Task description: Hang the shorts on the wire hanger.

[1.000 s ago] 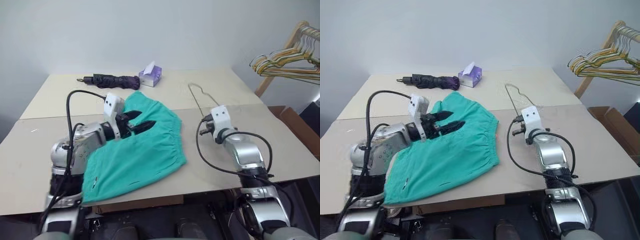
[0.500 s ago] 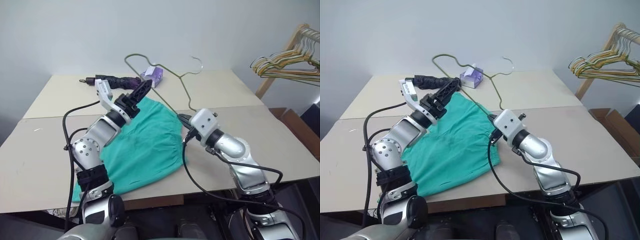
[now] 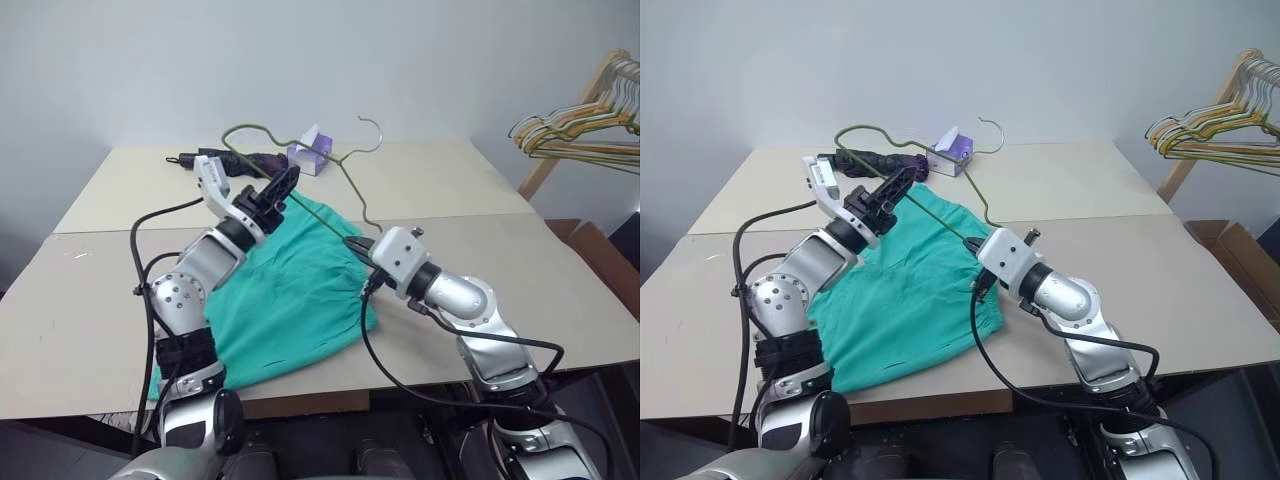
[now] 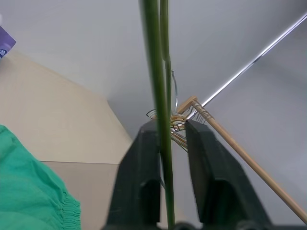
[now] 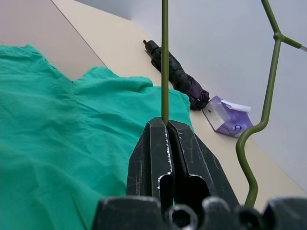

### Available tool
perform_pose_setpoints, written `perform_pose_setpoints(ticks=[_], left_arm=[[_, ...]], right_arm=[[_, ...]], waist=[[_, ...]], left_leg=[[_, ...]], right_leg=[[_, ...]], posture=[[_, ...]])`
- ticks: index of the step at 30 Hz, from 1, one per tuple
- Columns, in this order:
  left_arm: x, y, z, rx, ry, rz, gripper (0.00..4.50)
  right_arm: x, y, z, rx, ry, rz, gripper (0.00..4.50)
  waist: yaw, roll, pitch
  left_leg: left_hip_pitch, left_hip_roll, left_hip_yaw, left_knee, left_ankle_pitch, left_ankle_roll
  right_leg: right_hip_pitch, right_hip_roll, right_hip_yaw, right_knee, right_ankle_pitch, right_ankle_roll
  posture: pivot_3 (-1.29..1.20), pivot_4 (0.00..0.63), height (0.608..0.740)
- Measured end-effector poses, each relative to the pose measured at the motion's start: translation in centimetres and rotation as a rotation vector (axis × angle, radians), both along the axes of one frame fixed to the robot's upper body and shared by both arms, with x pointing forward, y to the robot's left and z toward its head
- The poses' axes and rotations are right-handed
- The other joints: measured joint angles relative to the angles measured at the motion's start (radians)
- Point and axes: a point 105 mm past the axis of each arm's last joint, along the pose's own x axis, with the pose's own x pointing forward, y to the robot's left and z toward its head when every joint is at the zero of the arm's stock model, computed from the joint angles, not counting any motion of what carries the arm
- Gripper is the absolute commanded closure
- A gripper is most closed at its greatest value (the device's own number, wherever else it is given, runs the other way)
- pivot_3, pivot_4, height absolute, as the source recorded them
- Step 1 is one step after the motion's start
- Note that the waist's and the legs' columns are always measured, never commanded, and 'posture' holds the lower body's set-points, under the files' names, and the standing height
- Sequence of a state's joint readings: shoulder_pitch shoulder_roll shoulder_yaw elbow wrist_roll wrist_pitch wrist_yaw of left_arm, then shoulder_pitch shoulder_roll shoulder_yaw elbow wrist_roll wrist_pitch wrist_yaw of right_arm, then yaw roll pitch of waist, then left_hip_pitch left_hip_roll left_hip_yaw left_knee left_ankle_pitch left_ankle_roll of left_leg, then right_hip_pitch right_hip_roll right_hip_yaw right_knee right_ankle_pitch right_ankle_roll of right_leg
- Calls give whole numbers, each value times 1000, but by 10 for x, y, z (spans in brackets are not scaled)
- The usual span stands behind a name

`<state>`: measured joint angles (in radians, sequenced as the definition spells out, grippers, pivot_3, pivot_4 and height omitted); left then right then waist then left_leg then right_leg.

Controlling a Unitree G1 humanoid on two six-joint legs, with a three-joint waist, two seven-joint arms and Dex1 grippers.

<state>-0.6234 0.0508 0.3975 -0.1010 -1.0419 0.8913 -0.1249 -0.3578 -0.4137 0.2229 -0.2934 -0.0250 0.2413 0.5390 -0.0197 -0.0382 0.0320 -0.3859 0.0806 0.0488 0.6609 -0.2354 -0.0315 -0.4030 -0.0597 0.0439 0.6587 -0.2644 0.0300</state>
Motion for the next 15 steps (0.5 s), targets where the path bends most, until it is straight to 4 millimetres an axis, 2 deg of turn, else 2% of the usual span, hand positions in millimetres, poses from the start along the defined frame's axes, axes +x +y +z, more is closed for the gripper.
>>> perform_pose_setpoints(ticks=[8, 11, 15], left_arm=[[0, -1, -2, 8, -9, 11, 4437], [1, -4, -4, 73, -17, 10, 4500], [2, -4, -10, 116, -25, 34, 4500]], right_arm=[[2, 0, -2, 4, 9, -18, 4500], [2, 0, -6, -24, 22, -23, 3770], [2, -1, -4, -37, 1, -25, 2513]], waist=[[0, 0, 0], [0, 0, 0], [-1, 0, 0]], left_leg=[[0, 0, 0, 0, 0, 0], [0, 0, 0, 0, 0, 0], [0, 0, 0, 0, 0, 0]], right_leg=[[0, 0, 0, -1, 0, 0], [0, 0, 0, -1, 0, 0], [0, 0, 0, -1, 0, 0]], posture=[[-5, 0, 740], [-3, 0, 740], [-3, 0, 740]])
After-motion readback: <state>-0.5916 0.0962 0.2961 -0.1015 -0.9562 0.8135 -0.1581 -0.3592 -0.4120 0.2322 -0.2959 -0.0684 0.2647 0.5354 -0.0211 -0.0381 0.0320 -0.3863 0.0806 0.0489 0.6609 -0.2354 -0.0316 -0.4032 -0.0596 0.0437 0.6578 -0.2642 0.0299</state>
